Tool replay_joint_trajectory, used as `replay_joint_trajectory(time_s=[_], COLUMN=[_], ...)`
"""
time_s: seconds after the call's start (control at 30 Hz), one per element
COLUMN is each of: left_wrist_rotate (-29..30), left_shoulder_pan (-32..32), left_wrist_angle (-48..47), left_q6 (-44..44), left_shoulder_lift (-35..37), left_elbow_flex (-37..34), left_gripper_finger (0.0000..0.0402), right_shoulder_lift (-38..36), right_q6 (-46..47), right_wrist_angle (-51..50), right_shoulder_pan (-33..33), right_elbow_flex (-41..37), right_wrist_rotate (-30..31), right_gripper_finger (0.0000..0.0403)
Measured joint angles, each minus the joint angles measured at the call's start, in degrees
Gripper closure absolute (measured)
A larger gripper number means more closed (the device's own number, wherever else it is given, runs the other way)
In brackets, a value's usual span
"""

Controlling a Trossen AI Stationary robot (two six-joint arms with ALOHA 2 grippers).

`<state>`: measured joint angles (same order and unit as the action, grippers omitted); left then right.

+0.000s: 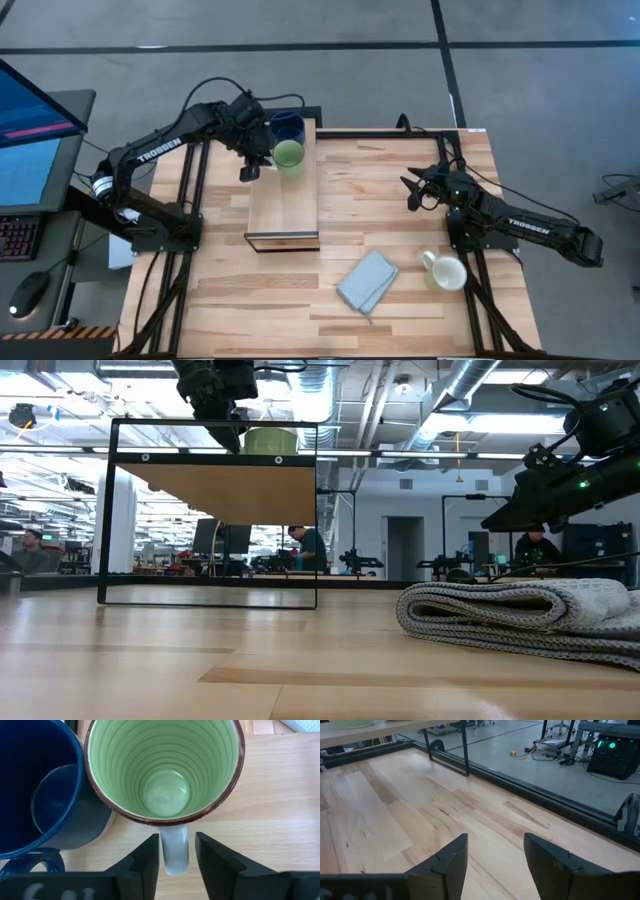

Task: Stack small to large cups/mugs on shelf
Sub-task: Put the white green mug on the shelf

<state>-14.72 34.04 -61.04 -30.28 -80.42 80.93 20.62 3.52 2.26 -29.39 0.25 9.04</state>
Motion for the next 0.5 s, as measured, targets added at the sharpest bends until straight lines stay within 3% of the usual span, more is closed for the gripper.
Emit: replay_joint_trajectory(time_s=[0.13,0.3,0.5], left_wrist_rotate=[0.36,6.38,5.46], left_shoulder_pan=[0.0,0.0,0.01], left_wrist_angle=[0.09,0.04,-0.09], left_q6=[0.04,0.1,0.1], left_shoulder_lift=[0.0,0.0,0.0], left_elbow_flex=[0.0,0.0,0.0], left_gripper_finger=[0.0256,0.0223,0.0207], right_shoulder_lift=[-0.02,0.0,-0.01], right_q6=[0.09,0.14,0.12], right_wrist_angle=[0.0,0.0,0.0], right_shoulder_pan=[-0.01,0.01,0.01], right_elbow_flex=[0.02,0.0,0.0], right_wrist_rotate=[0.0,0.0,0.0], right_gripper_finger=[0.0187,0.0187,0.0187])
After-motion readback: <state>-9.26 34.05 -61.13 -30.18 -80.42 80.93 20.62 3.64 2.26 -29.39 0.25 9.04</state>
